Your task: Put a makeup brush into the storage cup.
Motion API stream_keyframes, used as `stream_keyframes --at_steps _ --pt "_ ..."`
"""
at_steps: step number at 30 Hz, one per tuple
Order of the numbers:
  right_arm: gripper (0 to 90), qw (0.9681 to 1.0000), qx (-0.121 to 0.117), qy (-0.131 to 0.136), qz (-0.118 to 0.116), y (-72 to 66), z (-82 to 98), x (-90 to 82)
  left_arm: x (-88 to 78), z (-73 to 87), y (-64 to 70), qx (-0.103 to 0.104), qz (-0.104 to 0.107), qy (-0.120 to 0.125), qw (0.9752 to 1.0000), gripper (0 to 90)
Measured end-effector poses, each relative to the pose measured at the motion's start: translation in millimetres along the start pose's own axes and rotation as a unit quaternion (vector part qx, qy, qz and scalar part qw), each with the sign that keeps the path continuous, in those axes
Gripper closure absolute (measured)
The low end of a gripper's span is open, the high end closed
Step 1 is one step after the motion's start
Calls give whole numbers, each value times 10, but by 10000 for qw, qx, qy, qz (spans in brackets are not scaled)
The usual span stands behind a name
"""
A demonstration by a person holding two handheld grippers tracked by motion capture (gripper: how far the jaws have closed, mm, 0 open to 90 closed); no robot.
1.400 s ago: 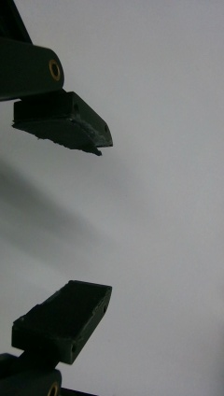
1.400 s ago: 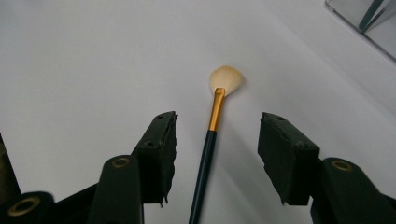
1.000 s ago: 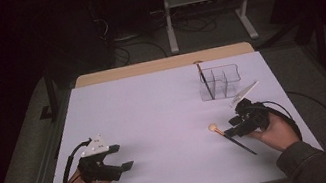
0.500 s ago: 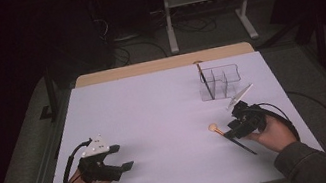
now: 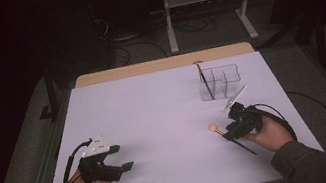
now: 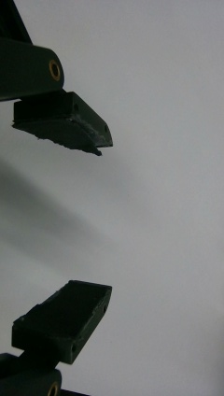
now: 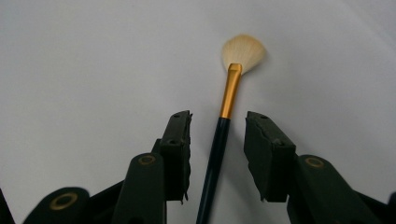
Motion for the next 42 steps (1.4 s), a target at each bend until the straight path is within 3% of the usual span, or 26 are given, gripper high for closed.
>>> stream_keyframes --at_steps 42 --pt "724 9994 33 -331 45 25 52 131 -1 0 -4 82 11 -52 10000 233"
Point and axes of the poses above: each handheld gripper's, and its own axes: x roughly forward along the jaws, z roughly out of its underside, y roughly to its right, the point moved 9 cm from there along x, roughly forward along the jaws, and after that the axes turned 3 degrees about z, right-handed, at the moved point
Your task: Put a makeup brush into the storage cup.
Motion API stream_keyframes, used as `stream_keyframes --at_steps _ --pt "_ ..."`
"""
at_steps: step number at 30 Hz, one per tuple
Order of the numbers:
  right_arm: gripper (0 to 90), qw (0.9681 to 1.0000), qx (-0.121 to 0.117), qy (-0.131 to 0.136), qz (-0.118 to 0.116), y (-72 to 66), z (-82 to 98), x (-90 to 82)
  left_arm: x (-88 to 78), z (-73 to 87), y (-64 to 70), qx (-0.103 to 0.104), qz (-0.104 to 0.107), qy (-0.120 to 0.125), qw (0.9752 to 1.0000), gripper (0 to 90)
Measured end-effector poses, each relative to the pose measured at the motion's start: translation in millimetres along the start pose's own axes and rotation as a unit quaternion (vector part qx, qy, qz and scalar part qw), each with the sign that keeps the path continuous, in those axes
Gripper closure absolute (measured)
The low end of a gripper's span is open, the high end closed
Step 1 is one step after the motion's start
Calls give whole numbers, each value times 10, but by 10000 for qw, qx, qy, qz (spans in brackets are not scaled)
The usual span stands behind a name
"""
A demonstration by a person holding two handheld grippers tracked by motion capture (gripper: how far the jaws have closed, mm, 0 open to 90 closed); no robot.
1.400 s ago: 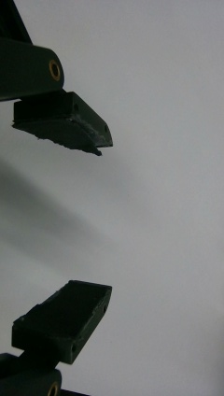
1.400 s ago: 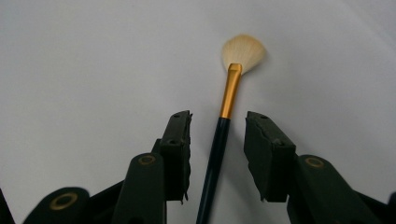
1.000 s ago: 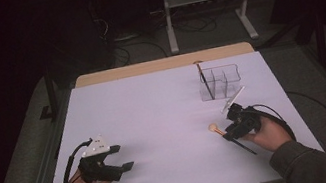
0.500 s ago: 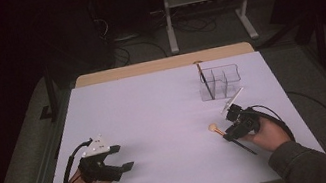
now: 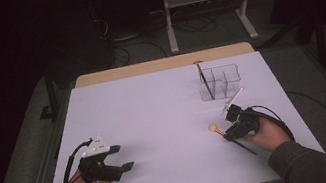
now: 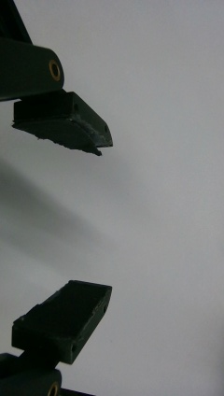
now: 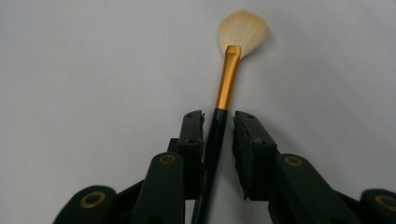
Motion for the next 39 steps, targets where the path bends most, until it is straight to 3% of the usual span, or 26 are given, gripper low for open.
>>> stream_keyframes --at_steps 17,24,32,39 --pt "793 9985 -252 -145 461 -16 -8 18 -6 -4 6 -37 0 38 10000 234" --pt "820 9978 -302 -244 533 -21 -19 22 -10 -20 7 -57 -3 91 9999 234" --pt "828 9988 -215 -252 354 -3 -19 20 -29 -10 -7 7 1 58 10000 235" --pt "828 9998 -136 -95 93 25 -10 11 8 -20 15 -8 6 79 10000 234"
Point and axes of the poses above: each handheld gripper's, and its own axes: x roughly forward along the jaws, z roughly out of its underside, y roughly to its right, the point moved 9 cm from there along x, roughly forward along the jaws, and after that the axes turned 3 degrees about z, right-handed, at the moved point
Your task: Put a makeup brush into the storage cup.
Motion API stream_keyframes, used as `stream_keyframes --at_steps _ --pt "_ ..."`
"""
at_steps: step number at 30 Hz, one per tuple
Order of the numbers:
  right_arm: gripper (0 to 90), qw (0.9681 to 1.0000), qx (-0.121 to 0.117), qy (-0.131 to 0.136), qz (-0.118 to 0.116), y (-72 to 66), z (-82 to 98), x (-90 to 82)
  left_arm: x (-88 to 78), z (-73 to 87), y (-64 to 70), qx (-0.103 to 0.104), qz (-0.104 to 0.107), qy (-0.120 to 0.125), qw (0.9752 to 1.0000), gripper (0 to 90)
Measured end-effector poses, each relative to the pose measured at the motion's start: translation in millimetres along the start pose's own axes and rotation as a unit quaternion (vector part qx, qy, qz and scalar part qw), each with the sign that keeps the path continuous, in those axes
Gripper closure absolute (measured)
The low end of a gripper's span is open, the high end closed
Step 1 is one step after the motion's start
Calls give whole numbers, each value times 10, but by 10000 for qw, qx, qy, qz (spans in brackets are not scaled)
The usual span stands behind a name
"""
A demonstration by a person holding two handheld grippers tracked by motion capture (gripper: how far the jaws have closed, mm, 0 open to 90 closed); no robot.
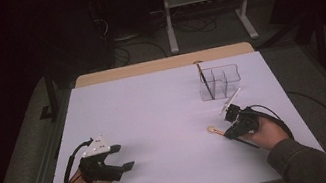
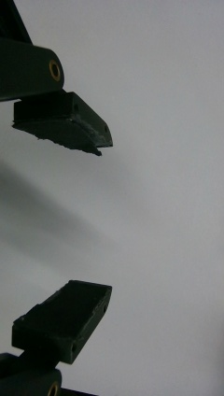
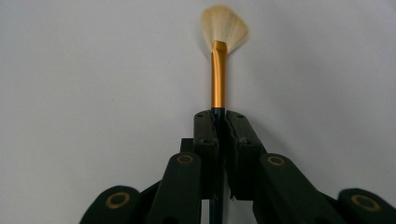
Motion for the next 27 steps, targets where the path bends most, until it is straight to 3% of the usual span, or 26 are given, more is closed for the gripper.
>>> stream_keyframes --at_steps 12,27 --pt "829 9999 -38 98 -29 -1 5 -22 -7 -6 -3 -20 19 14 10000 234" --pt "829 9987 -31 472 -207 -20 -37 -163 9 4 -2 -1 50 -42 10000 234"
Point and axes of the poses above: each handheld gripper's, and its own axes: x roughly forward along the jaws, z roughly out of its underside, y roughly to its right, the point moved 9 cm from there along x, roughly forward along the jaws, and after that the axes turned 3 degrees about z, right-handed, at the moved point
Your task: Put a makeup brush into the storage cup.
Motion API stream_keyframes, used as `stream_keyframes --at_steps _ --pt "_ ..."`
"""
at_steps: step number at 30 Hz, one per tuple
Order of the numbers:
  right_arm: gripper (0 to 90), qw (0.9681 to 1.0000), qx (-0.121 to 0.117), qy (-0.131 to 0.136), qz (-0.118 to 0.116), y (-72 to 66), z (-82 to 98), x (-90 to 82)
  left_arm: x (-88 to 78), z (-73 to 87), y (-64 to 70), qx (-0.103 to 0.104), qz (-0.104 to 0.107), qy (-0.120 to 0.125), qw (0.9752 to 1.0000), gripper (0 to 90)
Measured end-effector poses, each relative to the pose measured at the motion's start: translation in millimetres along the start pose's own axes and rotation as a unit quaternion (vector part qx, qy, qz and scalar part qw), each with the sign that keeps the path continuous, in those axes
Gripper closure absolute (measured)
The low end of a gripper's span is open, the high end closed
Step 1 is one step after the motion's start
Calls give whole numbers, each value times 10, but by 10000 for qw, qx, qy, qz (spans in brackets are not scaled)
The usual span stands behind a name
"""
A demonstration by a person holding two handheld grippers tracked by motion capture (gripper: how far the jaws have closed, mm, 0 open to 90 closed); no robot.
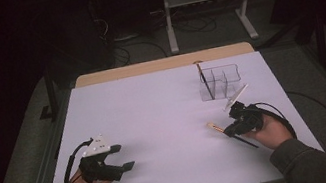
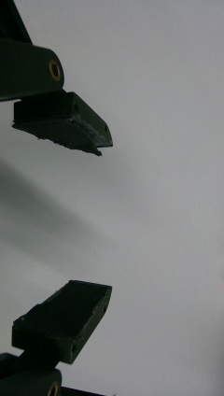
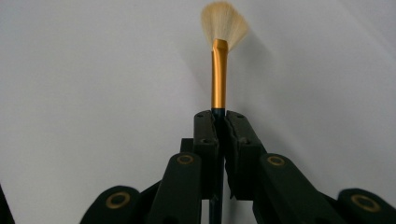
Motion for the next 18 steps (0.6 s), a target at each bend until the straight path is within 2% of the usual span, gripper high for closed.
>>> stream_keyframes --at_steps 18 --pt "829 9988 5 471 -97 -38 -23 -158 44 -27 27 -1 41 49 10000 235"
Point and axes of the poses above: each handheld gripper's, and its own axes: x roughly forward along the jaws, z roughly out of its underside, y roughly to its right, the point moved 9 cm from there along x, roughly forward along the jaws, and after that the axes turned 3 degrees about z, right-handed, at the moved point
